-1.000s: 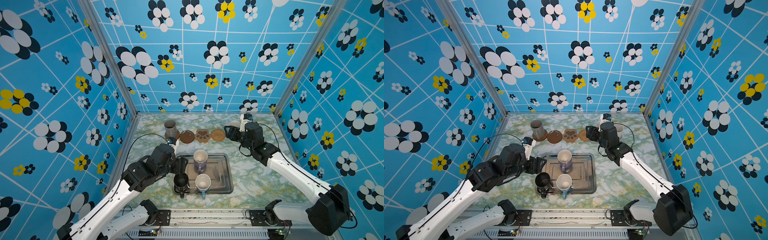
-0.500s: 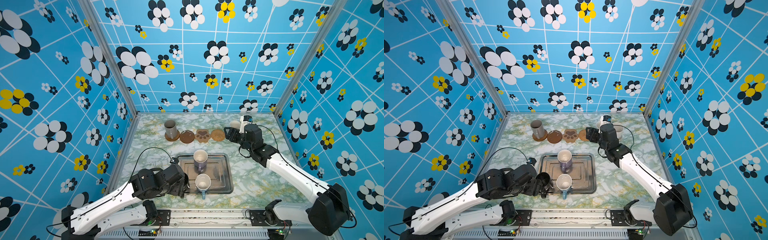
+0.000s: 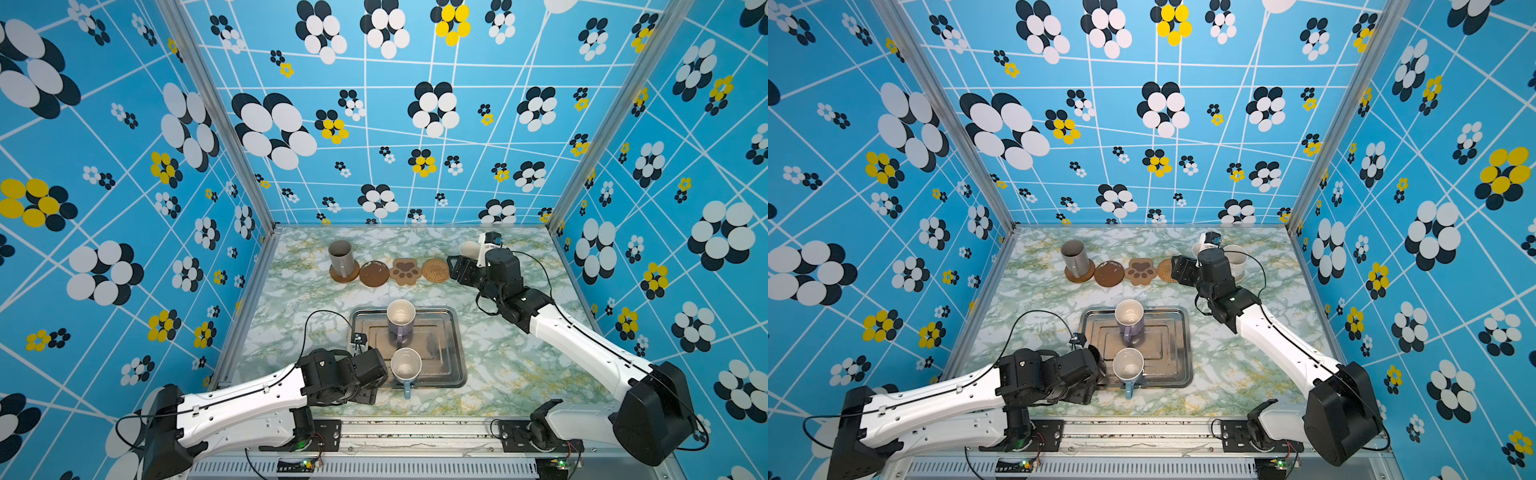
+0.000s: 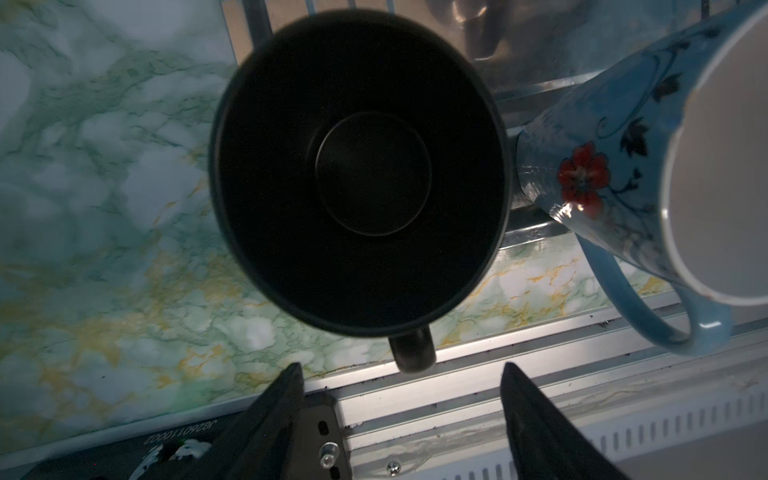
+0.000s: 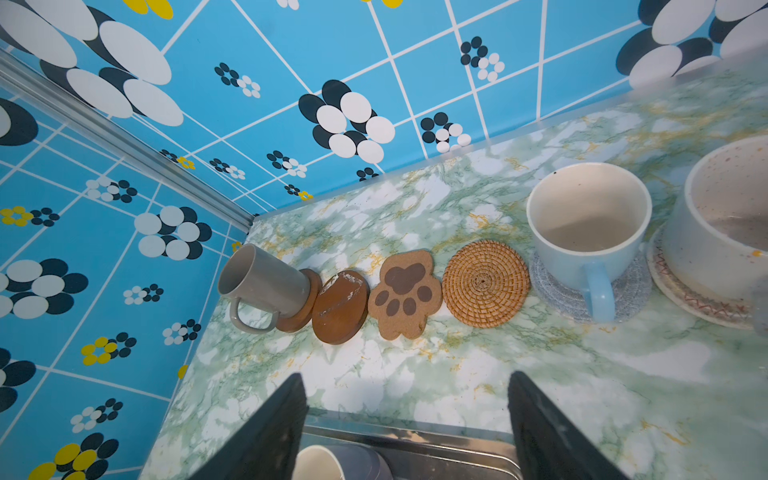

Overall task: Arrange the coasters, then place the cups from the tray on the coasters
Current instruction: 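Lower the left gripper and grasp the black mug rim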

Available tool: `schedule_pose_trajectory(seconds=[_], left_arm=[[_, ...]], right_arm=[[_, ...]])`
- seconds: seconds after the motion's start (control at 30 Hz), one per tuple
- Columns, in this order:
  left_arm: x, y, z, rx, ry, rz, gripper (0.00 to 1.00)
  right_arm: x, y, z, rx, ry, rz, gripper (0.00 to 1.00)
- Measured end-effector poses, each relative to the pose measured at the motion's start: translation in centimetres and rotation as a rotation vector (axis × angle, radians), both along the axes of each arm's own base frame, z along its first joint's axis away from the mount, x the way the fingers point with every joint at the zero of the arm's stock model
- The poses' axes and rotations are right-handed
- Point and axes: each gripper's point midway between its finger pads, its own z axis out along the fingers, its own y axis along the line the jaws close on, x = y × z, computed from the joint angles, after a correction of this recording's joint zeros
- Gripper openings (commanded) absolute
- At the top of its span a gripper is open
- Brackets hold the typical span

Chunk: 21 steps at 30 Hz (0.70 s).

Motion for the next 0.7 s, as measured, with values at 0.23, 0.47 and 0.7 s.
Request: schedule_pose_trajectory(seconds=[0.23,0.47,0.7], left_arm=[[0.6,-0.4,-1.6,0.036,-0.007,0.064,0.62],[1.2,-0.1,-3.2,0.029,-0.033,0.143,0.44],[1.7,0.1,-3.7,0.019,-0.065,0.191,0.37]], right_arm=[[0.1,-0.3,0.0,-0.001,0.001,-0.007,0.78],[0.1,-0.7,-0.7,-0.007,0.009,-0.017,0.78],[0.2,-1.0,-1.2,-0.008,0.019,-0.026,0.78]])
